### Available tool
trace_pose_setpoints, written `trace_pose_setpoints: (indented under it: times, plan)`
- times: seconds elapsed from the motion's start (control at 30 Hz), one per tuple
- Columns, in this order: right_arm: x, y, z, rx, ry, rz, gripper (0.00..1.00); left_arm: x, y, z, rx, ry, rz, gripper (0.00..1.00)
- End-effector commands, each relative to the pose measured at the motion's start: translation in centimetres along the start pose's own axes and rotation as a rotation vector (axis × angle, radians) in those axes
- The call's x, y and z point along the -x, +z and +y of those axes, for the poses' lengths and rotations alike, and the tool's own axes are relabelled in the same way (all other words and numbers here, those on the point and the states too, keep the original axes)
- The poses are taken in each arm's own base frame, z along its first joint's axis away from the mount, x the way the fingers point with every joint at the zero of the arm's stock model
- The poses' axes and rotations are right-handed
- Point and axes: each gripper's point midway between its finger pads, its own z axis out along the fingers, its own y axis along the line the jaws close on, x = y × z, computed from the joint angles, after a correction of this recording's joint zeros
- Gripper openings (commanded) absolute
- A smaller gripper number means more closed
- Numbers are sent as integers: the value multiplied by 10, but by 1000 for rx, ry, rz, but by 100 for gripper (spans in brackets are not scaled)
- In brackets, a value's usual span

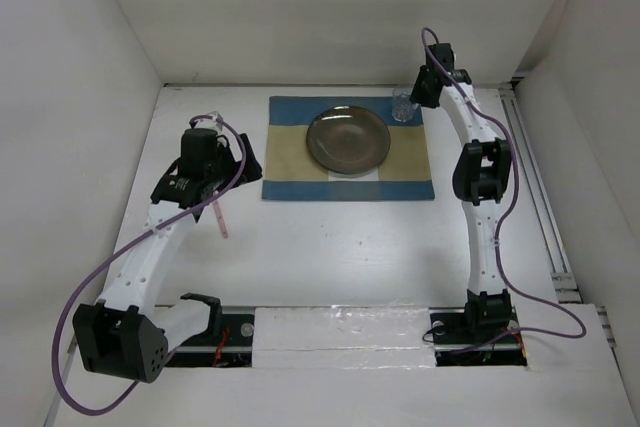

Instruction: Set the dinner table for one person

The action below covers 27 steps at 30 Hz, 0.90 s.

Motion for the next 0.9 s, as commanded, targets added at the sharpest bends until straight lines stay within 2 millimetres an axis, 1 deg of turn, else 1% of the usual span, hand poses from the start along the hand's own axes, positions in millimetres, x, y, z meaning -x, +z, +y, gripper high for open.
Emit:
trace_pose_setpoints:
  times: [0.0,0.03,0.07,0.1,0.13,0.17,0.27,0.3,0.33,0.37,0.4,0.43,0.47,0.5,0.53,0.6,0.63,0.67,0.7,0.73,0.77,0.83,0.87]
  plan:
    - [32,-11,18,64,10,-97,41,4,1,-1,-16,12,-17,100]
    - [32,-11,19,72,9,-93,49,4,1,-1,-16,12,-17,100]
    - [37,-15,23,88,11,-103,60,4,1,-1,-16,12,-17,100]
    - [35,-15,26,105,9,-96,64,4,1,-1,-16,12,-17,100]
    - [41,-17,28,113,12,-114,68,4,1,-1,-16,12,-17,100]
    - [49,-26,32,132,14,-131,92,4,1,-1,-16,12,-17,100]
    - [74,-54,36,144,13,-192,100,4,1,5,20,11,-23,100]
    - [89,-78,34,136,11,-233,100,6,1,9,46,-1,-35,100]
    - [100,-91,24,87,22,-275,100,10,-1,11,58,-14,-55,100]
    - [108,-105,19,66,17,-306,100,12,-3,14,81,-14,-62,100]
    - [119,-133,15,58,19,-350,100,15,-7,23,130,-31,-85,100]
    - [123,-145,10,44,-3,-375,100,20,-11,26,148,-52,-113,100]
    - [126,-156,-1,24,-4,-390,100,23,-15,28,168,-62,-127,100]
    - [136,-183,-12,21,2,-422,100,25,-21,31,184,-74,-145,100]
    - [120,-179,-27,-19,-1,-376,100,28,-24,35,206,-76,-166,100]
    - [109,-187,-51,-68,8,-337,100,33,-31,36,212,-101,-198,100]
    - [91,-191,-78,-119,15,-271,100,33,-31,36,212,-101,-198,100]
    - [78,-193,-90,-135,43,-231,100,33,-31,36,212,-101,-198,100]
    - [65,-194,-99,-132,59,-191,100,35,-33,35,211,-101,-200,100]
    - [53,-195,-112,-147,79,-164,100,35,-33,35,211,-101,-200,100]
    - [25,-198,-121,-157,75,-135,100,39,-35,34,206,-102,-209,100]
    - [5,-203,-135,-199,87,-158,100,40,-37,33,202,-103,-217,100]
    - [-16,-204,-142,-207,129,-158,100,41,-41,30,185,-104,-224,100]
